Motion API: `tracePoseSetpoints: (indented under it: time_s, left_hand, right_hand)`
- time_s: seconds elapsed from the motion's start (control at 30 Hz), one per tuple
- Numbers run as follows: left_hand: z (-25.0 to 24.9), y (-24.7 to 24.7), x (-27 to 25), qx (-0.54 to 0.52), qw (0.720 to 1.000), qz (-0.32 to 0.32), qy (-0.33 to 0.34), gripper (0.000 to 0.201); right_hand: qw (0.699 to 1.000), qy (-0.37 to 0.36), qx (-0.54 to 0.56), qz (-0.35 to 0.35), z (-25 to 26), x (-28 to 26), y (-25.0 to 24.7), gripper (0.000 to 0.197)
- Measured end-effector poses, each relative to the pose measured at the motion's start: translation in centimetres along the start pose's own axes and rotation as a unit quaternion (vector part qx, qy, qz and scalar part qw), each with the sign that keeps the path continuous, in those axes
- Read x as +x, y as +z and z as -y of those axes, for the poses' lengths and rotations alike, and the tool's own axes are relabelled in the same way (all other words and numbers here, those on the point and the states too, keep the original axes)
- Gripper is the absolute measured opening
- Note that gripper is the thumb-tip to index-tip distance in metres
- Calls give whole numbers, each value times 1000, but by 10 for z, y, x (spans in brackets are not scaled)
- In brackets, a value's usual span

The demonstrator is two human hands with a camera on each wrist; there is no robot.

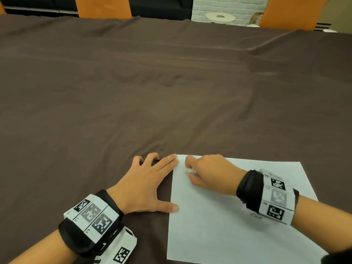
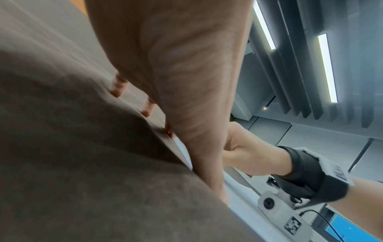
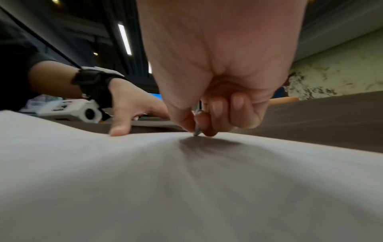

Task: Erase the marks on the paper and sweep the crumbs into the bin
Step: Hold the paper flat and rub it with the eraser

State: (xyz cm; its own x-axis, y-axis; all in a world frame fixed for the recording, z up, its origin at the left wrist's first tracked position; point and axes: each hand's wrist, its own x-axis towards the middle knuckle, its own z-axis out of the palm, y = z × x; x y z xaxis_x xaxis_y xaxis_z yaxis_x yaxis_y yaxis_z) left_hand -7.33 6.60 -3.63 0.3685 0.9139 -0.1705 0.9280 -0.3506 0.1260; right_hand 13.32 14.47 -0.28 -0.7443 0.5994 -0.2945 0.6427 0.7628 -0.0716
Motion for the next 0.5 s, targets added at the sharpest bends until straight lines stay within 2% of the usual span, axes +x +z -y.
tracePoseSetpoints:
  time_s: [0.13,0.33,0.4,0.5]
  left_hand:
    - [1,0,0,-5,1000,3,1,114]
    - [0,-1,0,7,1000,15,0,111]
    - [-1,-3,0,12,1000,6,6,108]
    - [-1,-3,0,17,1000,26,5,107]
  right_hand:
    - [993,-93,24,62,26,-18,5,26]
    - [1000,-16,5,12,4,-9,0,26]
    - [998,-43,-8,43,14,-16,0,26]
    - [989,-113,10,100,34,-30,0,26]
